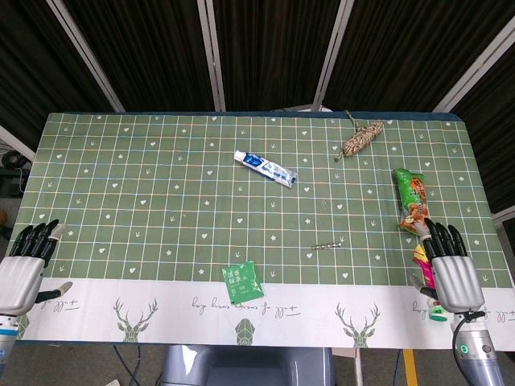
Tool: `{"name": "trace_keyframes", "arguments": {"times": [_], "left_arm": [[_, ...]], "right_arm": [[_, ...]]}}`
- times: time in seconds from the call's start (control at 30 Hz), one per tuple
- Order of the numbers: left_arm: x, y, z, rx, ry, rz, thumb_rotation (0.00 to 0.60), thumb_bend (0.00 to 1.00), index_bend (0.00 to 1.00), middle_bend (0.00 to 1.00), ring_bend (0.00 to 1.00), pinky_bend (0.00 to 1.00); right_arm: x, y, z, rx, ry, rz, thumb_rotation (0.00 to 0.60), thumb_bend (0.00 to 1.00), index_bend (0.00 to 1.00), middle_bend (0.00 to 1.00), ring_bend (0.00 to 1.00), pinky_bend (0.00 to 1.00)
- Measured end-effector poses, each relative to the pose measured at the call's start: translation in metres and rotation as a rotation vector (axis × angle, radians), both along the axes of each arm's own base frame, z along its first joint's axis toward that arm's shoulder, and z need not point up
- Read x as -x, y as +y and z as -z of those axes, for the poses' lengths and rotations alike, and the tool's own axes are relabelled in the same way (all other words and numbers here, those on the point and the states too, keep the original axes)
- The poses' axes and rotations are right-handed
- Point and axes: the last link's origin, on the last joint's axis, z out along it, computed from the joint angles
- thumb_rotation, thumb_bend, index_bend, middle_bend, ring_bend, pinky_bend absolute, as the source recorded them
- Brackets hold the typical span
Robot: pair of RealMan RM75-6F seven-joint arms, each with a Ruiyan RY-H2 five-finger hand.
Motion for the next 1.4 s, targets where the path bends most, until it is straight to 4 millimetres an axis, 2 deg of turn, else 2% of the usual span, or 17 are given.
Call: {"name": "trace_keyframes", "arguments": {"times": [0.23,0.33,0.67,0.8,1.1,1.4], "left_arm": [[0.0,-0.001,-0.001,-0.002,0.0,0.003,0.6,0.04,0.0,0.0,0.0,0.0],[-0.001,-0.001,0.0,-0.001,0.0,0.004,0.6,0.04,0.0,0.0,0.0,0.0],[-0.001,0.0,0.001,0.003,0.008,0.004,0.6,0.04,0.0,0.0,0.0,0.0],[-0.001,0.0,0.001,-0.001,0.009,0.001,0.6,0.04,0.0,0.0,0.0,0.0],[0.0,0.0,0.001,0.001,0.003,-0.002,0.6,0.04,0.0,0.0,0.0,0.0],[0.001,0.002,0.002,0.013,-0.006,-0.01,0.6,0.04,0.0,0.0,0.0,0.0]], "right_arm": [[-0.001,0.001,0.0,0.001,-0.001,0.005,0.6,0.1,0.0,0.0,0.0,0.01],[-0.003,0.002,0.001,0.004,-0.003,0.005,0.6,0.1,0.03,0.0,0.0,0.01],[-0.025,-0.004,0.013,-0.025,0.021,-0.053,0.6,0.11,0.28,0.03,0.0,0.01],[-0.042,-0.017,0.029,-0.054,0.008,-0.09,0.6,0.13,0.38,0.08,0.0,0.01],[-0.071,-0.051,0.078,-0.13,-0.016,-0.061,0.6,0.16,0.44,0.11,0.0,0.01],[-0.075,-0.073,0.117,-0.177,-0.007,0.004,0.6,0.23,0.47,0.13,0.0,0.01]]}}
